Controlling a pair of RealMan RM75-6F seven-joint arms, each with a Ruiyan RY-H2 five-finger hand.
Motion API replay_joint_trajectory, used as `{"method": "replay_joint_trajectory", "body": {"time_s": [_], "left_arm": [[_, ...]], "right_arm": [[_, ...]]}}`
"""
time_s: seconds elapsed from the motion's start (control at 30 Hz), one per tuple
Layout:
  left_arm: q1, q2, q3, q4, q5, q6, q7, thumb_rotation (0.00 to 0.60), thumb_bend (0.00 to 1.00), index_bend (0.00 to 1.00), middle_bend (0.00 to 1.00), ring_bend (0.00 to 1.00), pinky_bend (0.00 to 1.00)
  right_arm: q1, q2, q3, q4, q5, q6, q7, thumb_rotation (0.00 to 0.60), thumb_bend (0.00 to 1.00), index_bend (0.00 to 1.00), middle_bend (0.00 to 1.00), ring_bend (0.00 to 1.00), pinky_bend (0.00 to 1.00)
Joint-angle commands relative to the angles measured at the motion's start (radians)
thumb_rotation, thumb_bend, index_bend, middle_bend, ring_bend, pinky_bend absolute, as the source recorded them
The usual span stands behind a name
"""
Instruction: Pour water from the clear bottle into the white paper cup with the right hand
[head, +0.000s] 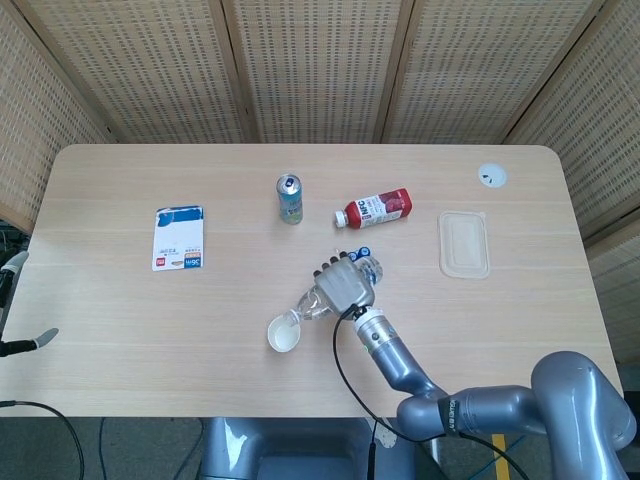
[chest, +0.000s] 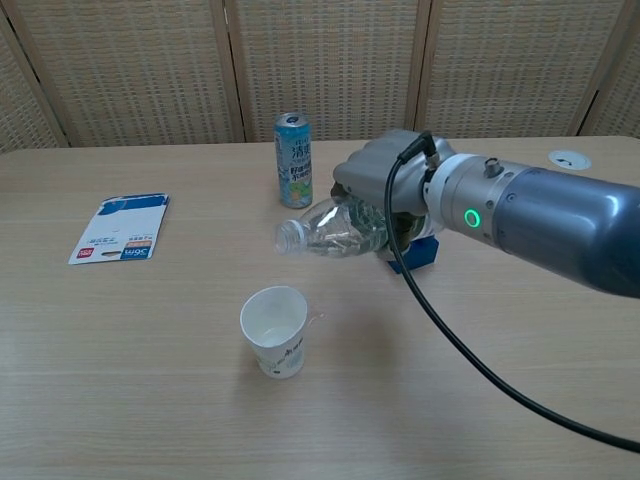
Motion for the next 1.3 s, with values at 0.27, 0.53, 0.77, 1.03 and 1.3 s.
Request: {"method": "replay_joint_trajectory", "body": {"time_s": [0.27, 0.53, 0.77, 1.03, 1.3], "left_arm": [[0.000, 0.002, 0.001, 0.000, 0.002, -0.001, -0.005, 0.600, 0.13, 0.00, 0.00, 0.00, 0.00], [-0.001, 0.002, 0.001, 0.000, 0.000, -0.003, -0.005, 0.600, 0.13, 0.00, 0.00, 0.00, 0.00], [-0.001, 0.004, 0.001, 0.000, -0.001, -0.004, -0.008, 0.600, 0.13, 0.00, 0.00, 0.00, 0.00], [-0.001, 0.006, 0.002, 0.000, 0.002, -0.003, -0.013, 0.600, 0.13, 0.00, 0.00, 0.00, 0.00], [0.000, 0.009, 0.002, 0.001, 0.002, -0.003, -0.018, 0.600, 0.13, 0.00, 0.00, 0.00, 0.00]], "right_arm": [[-0.004, -0.032, -0.023, 0.036, -0.019, 0.042, -0.054, 0.600, 0.85, 0.59, 0.59, 0.61, 0.80], [-0.005, -0.044, -0.020, 0.040, -0.011, 0.056, -0.089, 0.600, 0.85, 0.59, 0.59, 0.62, 0.81], [-0.007, -0.055, -0.024, 0.046, -0.019, 0.077, -0.123, 0.600, 0.85, 0.59, 0.59, 0.62, 0.81], [-0.010, -0.068, -0.021, 0.050, -0.025, 0.099, -0.161, 0.600, 0.85, 0.59, 0.59, 0.62, 0.81], [-0.015, -0.068, -0.017, 0.049, -0.023, 0.099, -0.173, 0.600, 0.85, 0.59, 0.59, 0.62, 0.81]]}}
